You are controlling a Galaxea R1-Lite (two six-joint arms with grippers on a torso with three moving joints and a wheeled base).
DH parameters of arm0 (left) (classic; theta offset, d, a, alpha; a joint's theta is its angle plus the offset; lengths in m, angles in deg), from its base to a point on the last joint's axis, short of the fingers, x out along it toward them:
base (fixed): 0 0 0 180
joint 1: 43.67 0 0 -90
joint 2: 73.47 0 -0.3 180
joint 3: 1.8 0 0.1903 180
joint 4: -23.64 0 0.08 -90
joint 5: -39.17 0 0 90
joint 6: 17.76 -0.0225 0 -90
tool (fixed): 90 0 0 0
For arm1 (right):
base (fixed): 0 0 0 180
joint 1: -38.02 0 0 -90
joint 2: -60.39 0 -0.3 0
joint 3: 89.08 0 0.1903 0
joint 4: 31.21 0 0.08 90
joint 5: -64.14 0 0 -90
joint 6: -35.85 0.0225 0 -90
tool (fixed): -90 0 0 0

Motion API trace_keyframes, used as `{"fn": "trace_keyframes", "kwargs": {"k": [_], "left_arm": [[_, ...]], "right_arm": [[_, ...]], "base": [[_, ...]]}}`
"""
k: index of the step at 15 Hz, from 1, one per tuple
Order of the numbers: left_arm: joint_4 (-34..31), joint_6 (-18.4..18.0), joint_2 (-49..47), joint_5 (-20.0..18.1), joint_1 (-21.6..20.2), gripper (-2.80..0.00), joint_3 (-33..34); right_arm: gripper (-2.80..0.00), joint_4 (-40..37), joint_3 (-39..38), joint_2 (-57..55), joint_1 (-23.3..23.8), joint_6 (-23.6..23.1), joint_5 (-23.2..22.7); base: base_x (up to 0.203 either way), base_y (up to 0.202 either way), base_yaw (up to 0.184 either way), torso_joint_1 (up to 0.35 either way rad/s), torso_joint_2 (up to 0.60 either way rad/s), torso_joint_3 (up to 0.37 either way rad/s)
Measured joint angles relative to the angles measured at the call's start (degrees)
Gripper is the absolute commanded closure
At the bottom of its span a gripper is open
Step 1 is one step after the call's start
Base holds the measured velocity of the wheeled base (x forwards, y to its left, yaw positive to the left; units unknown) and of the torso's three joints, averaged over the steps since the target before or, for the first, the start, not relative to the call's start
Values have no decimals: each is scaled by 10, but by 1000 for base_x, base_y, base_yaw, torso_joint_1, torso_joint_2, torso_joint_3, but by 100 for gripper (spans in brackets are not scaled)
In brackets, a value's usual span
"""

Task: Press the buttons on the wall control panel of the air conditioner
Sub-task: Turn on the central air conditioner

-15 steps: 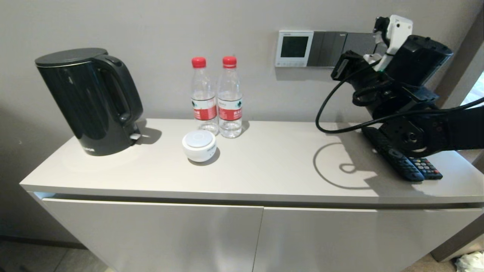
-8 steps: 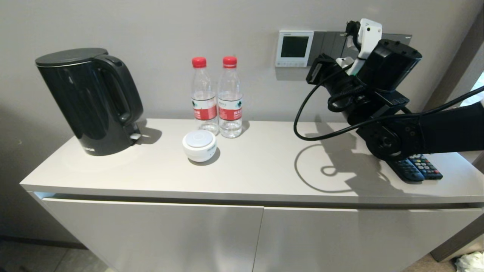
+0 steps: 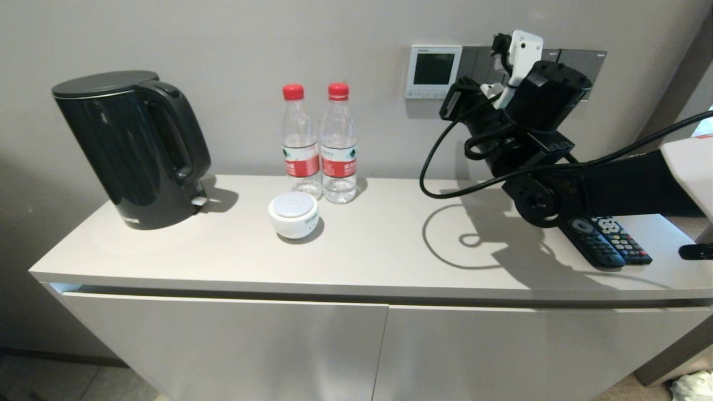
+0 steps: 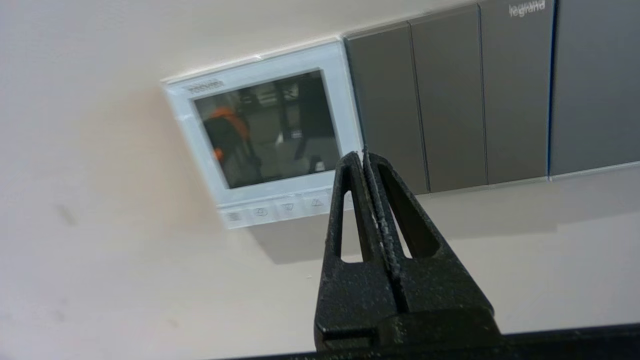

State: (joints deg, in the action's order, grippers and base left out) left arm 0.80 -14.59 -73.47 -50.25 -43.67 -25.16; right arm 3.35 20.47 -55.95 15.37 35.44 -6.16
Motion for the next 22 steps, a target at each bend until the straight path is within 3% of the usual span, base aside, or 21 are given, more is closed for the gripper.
{"fn": "trace_keyframes", "kwargs": {"k": [22], "left_arm": [[0,0,0,0,0,0,0]], "right_arm": [[0,25,48,-78,2,-13,2]], "base": [[0,0,0,0,0,0]]}}
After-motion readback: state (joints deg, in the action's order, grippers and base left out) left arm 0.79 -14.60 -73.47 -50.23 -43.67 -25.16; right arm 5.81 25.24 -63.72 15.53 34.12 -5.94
